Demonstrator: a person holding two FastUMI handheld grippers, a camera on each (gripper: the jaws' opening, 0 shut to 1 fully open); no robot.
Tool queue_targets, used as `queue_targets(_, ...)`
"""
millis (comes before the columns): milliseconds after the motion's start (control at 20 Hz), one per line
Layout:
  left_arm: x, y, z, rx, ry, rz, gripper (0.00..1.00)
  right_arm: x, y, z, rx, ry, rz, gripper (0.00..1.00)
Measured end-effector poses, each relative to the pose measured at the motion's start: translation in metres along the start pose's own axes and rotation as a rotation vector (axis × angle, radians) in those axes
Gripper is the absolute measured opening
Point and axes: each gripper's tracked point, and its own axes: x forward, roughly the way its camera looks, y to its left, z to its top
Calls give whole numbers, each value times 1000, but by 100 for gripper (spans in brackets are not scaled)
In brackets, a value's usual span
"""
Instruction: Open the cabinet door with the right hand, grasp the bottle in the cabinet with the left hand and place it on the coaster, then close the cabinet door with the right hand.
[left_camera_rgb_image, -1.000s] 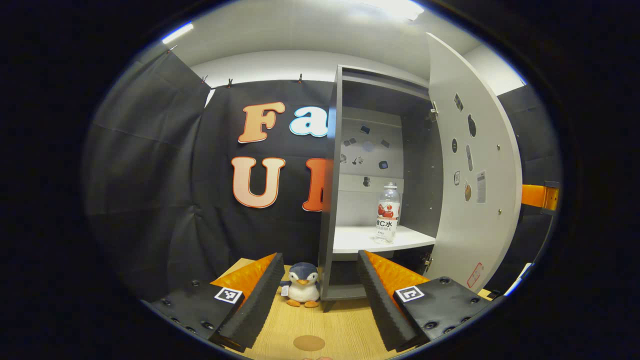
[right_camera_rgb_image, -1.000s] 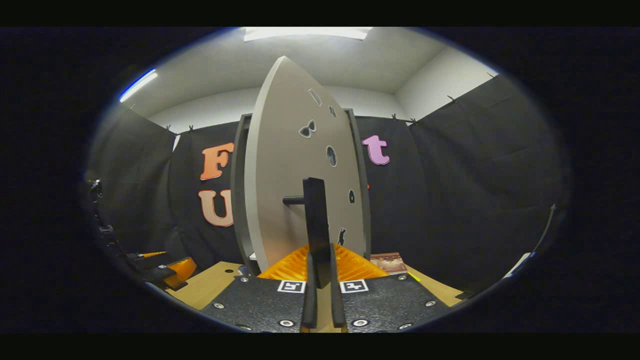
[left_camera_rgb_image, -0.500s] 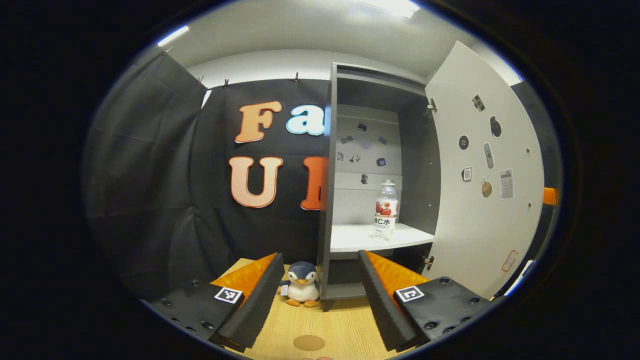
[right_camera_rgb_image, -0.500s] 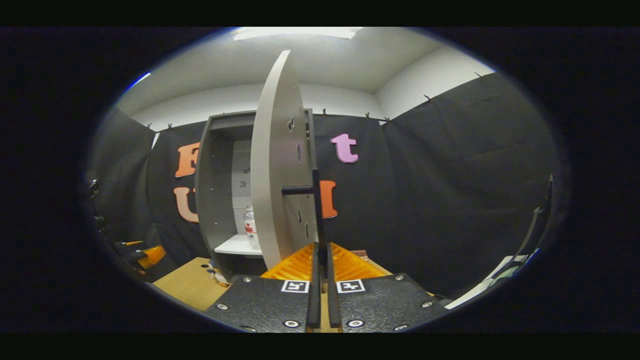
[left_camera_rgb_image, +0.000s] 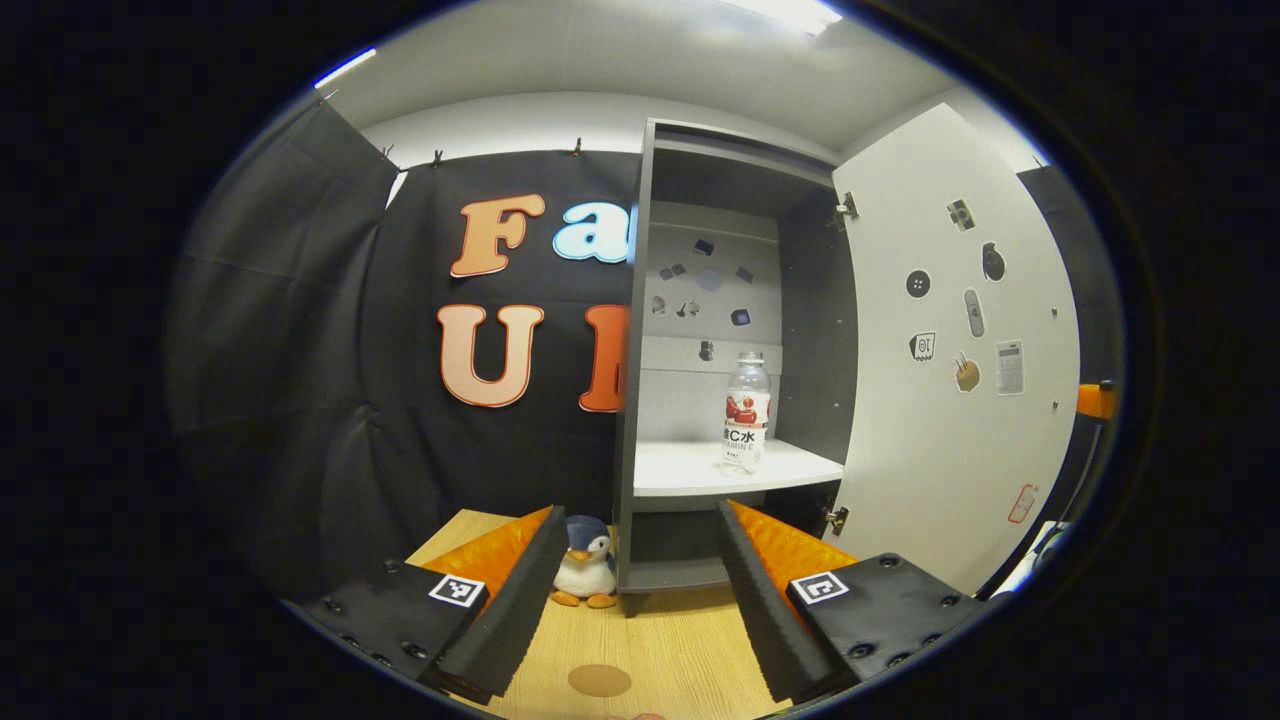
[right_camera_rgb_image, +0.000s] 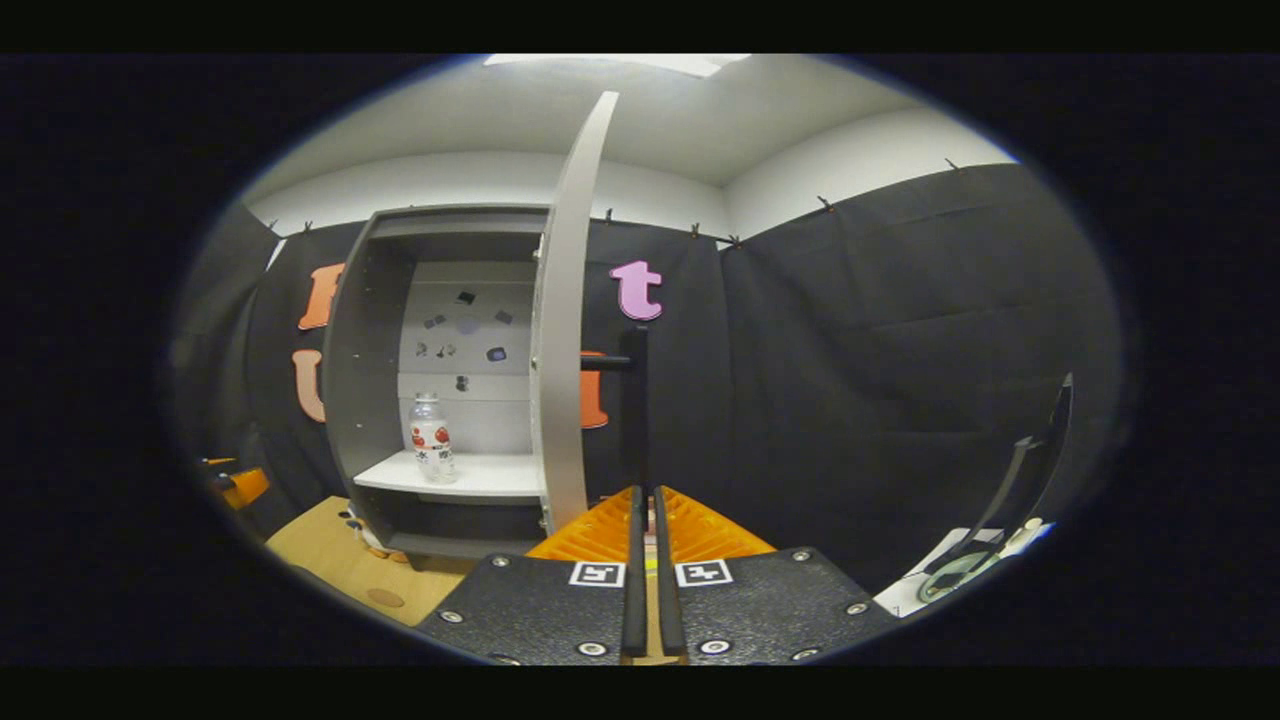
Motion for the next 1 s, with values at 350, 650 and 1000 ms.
queue_targets(350,-4,4,5,15,-12,23,96,-28,-6,3,-120,17,-81,27)
queue_targets(650,-11,-6,14,32,-32,5,95,-55,37,14,-75,-1,49,76)
queue_targets(1000,42,-47,20,12,-56,-122,94,-43,100,11,-35,-11,137,88)
